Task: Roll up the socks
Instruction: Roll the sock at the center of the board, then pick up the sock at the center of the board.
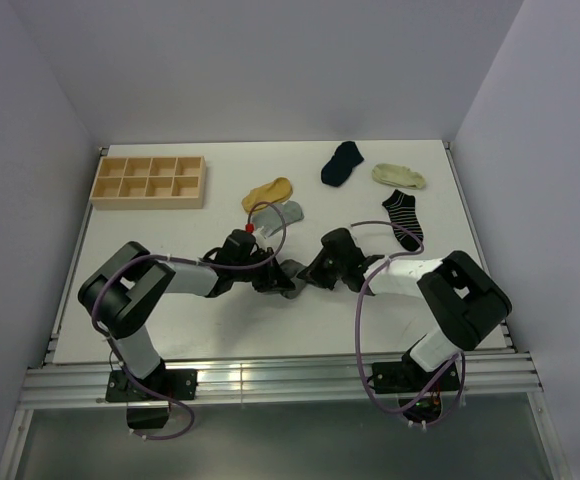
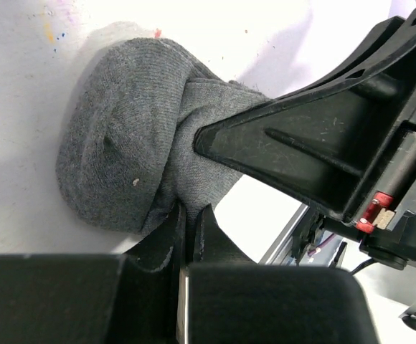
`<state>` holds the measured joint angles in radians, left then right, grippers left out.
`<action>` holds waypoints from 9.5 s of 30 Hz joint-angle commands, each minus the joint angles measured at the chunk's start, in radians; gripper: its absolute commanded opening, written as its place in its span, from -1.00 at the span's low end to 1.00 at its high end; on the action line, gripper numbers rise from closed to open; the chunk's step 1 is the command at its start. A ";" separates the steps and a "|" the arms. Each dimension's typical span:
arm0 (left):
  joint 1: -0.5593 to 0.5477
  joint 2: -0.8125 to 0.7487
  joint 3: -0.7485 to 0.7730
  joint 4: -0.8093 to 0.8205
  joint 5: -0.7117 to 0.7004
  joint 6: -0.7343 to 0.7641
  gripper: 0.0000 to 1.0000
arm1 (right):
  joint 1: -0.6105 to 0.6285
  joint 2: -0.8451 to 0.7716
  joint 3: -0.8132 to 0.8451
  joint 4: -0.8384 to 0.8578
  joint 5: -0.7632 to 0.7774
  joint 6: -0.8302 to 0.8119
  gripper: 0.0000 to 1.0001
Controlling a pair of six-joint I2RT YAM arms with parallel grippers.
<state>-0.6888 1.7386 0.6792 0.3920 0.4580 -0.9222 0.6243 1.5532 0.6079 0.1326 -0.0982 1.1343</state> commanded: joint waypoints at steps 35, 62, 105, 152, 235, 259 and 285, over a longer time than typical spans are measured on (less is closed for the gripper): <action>-0.495 -0.102 0.161 -0.283 -1.048 0.520 0.10 | 0.017 0.131 0.211 -0.295 -0.066 -0.100 -1.00; -0.460 -0.096 0.117 -0.306 -0.854 0.376 -0.99 | 0.020 0.047 0.127 -0.153 -0.071 -0.068 -0.49; 0.032 0.012 -0.009 -0.125 -0.030 0.058 -0.99 | 0.018 0.094 0.067 0.039 -0.005 -0.019 -0.63; -0.532 0.035 0.201 -0.300 -1.115 0.553 -0.02 | 0.031 0.136 0.247 -0.320 -0.041 -0.079 -1.00; -0.394 -0.344 0.051 -0.337 -1.007 0.371 0.15 | 0.038 0.127 0.268 -0.352 0.011 -0.091 -1.00; -0.518 -0.016 0.186 -0.263 -1.162 0.608 0.09 | 0.041 0.177 0.323 -0.413 -0.052 -0.080 -1.00; -0.471 0.188 0.270 -0.475 -1.110 0.436 -0.59 | 0.041 0.186 0.348 -0.442 -0.095 -0.084 -1.00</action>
<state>-1.2182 1.8523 0.9432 -0.0055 -0.7929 -0.4175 0.6258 1.7256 0.9451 -0.2401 -0.1997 1.0569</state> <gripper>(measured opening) 0.278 0.167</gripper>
